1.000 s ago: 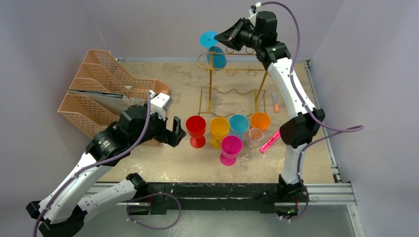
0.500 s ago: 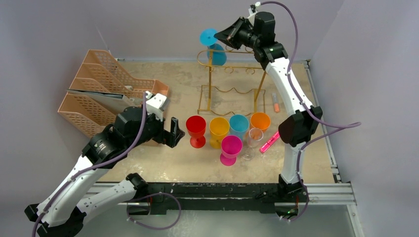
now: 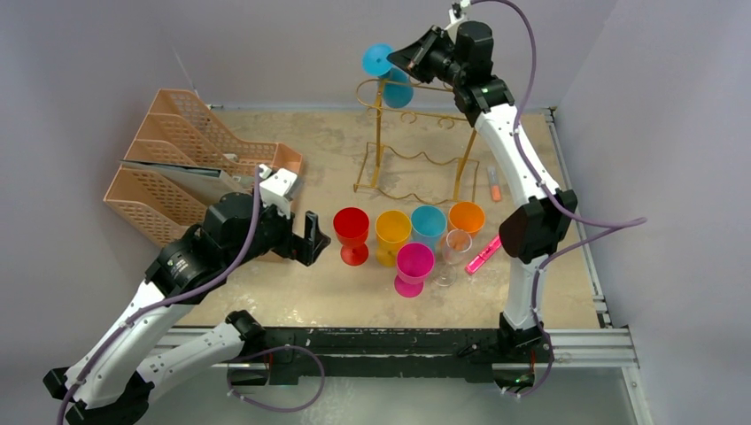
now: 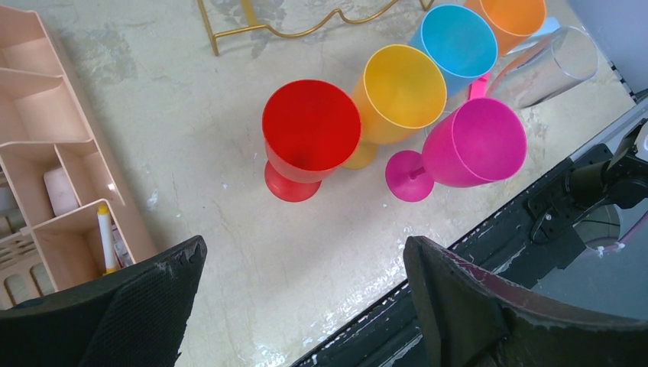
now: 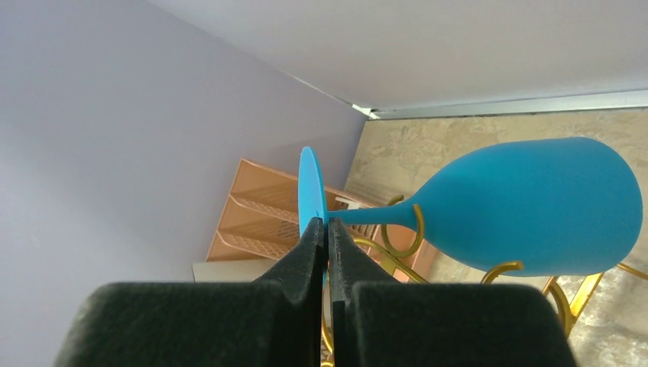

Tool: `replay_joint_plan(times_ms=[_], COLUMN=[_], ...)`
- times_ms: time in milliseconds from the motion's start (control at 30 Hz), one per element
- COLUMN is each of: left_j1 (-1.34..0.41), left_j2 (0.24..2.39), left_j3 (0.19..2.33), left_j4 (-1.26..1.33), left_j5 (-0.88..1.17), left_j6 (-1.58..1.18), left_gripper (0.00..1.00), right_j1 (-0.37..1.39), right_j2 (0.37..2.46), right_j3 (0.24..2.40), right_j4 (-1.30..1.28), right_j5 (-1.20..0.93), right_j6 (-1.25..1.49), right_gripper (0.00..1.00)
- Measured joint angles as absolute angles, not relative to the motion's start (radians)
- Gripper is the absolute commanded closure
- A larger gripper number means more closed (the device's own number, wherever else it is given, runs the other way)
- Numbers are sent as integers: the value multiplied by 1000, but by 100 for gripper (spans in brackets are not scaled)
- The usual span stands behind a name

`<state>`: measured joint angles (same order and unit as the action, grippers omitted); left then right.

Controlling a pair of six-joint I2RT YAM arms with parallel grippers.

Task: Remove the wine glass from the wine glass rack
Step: Pick up the wine glass from the wine rack.

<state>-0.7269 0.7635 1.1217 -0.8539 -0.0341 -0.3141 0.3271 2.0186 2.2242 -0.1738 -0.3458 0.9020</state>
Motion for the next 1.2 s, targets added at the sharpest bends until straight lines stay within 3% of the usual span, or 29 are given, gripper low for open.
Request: replay_joint_plan(times_ms=[1000,1200], left_j1=[-727,-727], left_j2=[775,776], left_j3=[1121,1122], left_j4=[-854,-854], left_j5=[-23,-15], left_j6=[-323,-323], left_gripper=[0,0], right_j1=[326,326], right_j2=[1996,1995], right_j3=[2135,2156], right_j4=[-99,-99], right_j5=[-126,-163], right_j6=[844,797], right_gripper=[100,100])
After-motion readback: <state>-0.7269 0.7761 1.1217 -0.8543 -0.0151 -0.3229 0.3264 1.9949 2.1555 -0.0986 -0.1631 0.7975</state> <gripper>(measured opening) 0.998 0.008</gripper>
